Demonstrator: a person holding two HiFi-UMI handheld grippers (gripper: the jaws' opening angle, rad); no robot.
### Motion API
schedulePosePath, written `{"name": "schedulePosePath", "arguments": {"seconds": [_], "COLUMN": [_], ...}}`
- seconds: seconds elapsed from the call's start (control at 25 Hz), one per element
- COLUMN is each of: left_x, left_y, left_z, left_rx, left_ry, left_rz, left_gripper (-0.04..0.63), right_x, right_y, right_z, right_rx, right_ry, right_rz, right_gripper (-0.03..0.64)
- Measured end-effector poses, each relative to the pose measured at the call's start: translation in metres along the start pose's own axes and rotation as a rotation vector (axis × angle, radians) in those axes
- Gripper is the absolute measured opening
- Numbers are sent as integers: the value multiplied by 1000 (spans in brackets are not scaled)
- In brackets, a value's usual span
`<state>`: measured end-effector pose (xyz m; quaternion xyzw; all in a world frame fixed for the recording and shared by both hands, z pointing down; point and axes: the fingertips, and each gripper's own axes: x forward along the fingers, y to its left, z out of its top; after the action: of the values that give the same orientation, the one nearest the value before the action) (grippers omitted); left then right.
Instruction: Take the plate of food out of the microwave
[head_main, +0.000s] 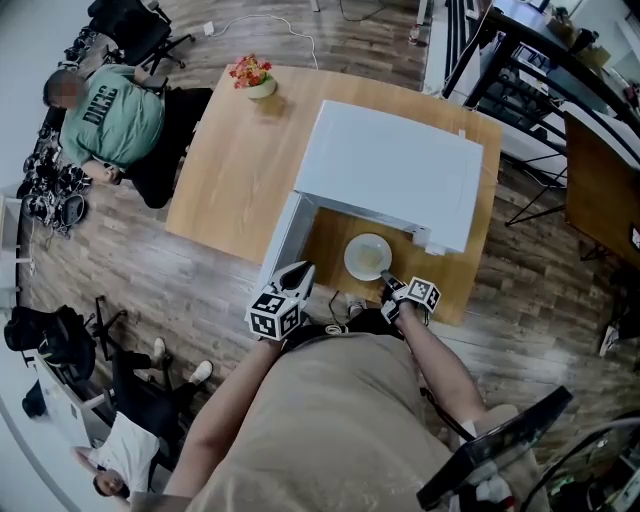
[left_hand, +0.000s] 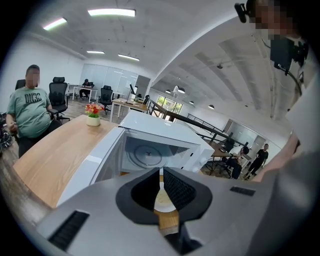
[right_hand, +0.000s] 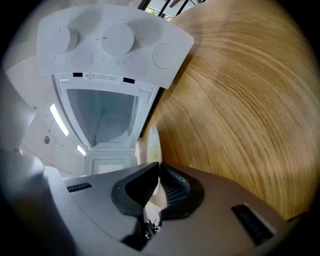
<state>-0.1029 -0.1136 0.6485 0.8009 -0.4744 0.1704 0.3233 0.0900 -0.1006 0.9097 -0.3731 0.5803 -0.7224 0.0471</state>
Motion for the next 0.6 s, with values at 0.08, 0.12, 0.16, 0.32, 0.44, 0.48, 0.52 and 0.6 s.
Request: {"name": "schedulePosePath", "arguments": {"seconds": [0.08, 0.12, 0.16, 0.32, 0.44, 0.48, 0.52, 0.6], "left_x": [1, 2, 2, 7, 11, 12, 13, 15], "left_y": [1, 1, 1, 1, -2, -3, -4, -5], "left_z": [0, 0, 0, -1, -1, -1, 0, 0], "left_rx": [-8, -11, -14, -23, -21, -20, -18, -13], "left_ry": [-4, -6, -7, -7, -5, -4, -4, -2], "left_rz": [5, 7, 8, 5, -7, -12, -18, -33], "left_gripper": [6, 6, 6, 6, 6, 6, 6, 6], "right_x": [3, 4, 5, 9, 14, 15, 16, 15], "right_y": [-6, -8, -10, -13, -6, -3, 0, 5], "right_z": [1, 1, 1, 0, -2, -2, -1, 1], "right_rx": [-10, -13, -14, -33, -47, -45, -42, -33], "right_ry": [12, 16, 20, 47, 66, 61, 50, 15], "right_rz": [-52, -75, -96, -162, -176, -178, -180, -188], "right_gripper": [15, 15, 15, 17, 120, 175, 229, 312]}}
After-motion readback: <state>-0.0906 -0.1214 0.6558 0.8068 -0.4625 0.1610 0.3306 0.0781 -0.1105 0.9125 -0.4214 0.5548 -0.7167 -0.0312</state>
